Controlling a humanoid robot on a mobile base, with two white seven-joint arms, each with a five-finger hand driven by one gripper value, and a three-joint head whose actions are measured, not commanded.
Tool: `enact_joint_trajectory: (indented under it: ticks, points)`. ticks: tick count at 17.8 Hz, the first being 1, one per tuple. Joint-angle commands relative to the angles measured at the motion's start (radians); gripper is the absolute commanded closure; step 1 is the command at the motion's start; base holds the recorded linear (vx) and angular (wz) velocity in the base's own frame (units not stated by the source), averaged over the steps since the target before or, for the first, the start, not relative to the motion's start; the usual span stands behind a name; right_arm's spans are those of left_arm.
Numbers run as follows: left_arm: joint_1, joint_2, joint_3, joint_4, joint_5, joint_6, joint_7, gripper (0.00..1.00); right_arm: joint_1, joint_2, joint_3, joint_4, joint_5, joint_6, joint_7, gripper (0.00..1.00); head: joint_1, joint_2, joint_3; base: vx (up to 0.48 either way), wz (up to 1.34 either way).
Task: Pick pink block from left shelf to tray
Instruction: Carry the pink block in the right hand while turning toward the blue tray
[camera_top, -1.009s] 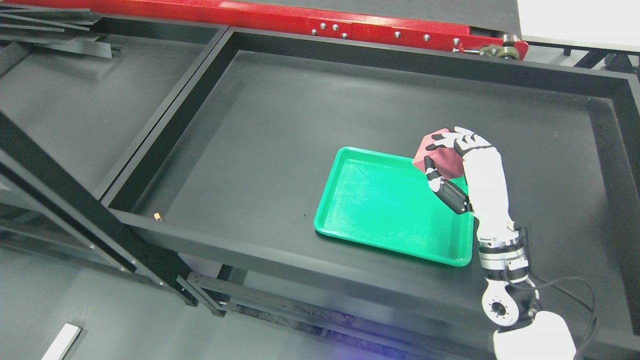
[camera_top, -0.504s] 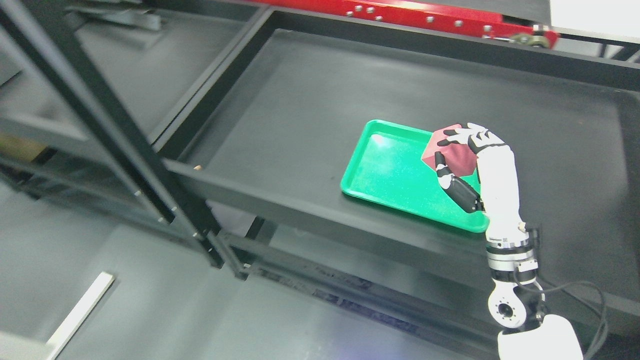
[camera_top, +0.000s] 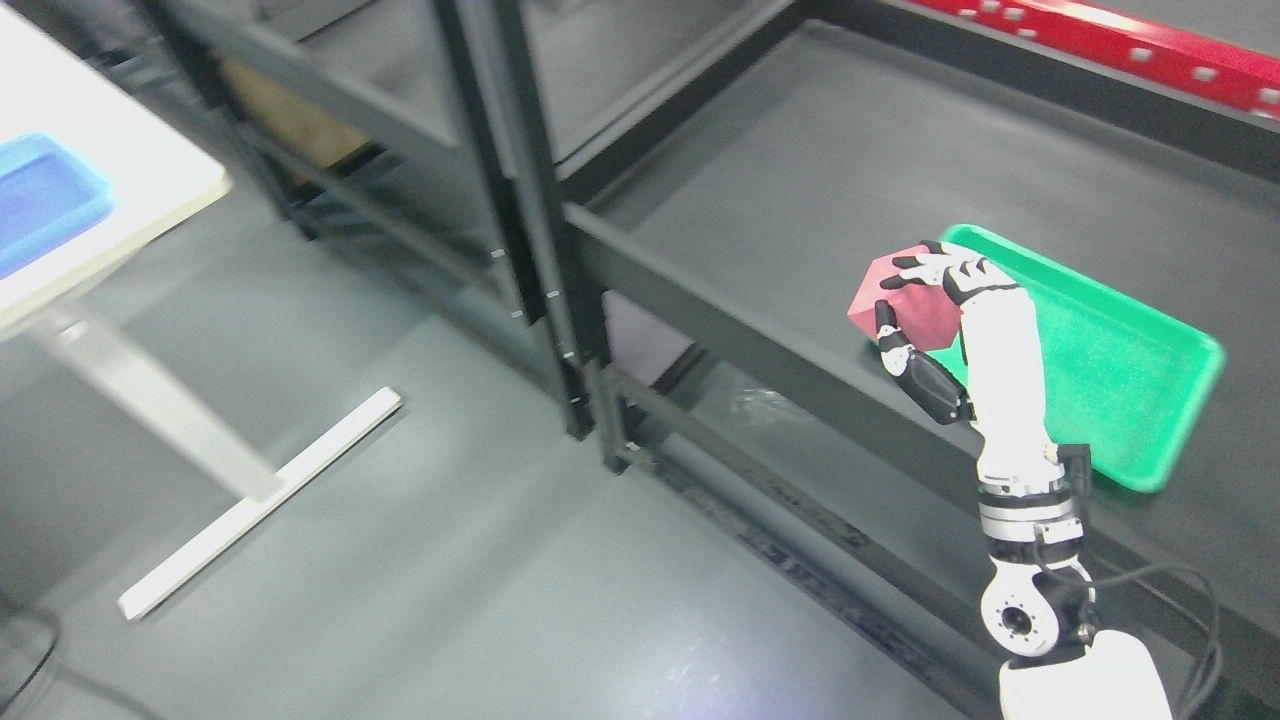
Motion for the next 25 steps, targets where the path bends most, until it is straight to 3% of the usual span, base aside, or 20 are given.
enact_joint_trajectory:
  ticks: [1, 13, 25]
  points:
    - [-0.029, 0.017, 0.000, -0.017, 0.000, 0.000, 0.001, 0.00, 0.008, -0.018, 0.016, -0.010, -0.002, 0.000, 0.000, 0.96, 0.0000, 0.000, 0.000, -0.167, 0.86]
    - [-0.031, 0.017, 0.000, -0.017, 0.000, 0.000, 0.001, 0.00, 0.019, -0.018, 0.018, -0.010, -0.022, -0.018, 0.001, 0.96, 0.0000, 0.000, 0.000, -0.068, 0.80]
    - [-0.029, 0.017, 0.000, -0.017, 0.000, 0.000, 0.001, 0.00, 0.034, -0.018, 0.019, -0.011, -0.022, -0.018, 0.006, 0.96, 0.0000, 0.000, 0.000, 0.086, 0.55]
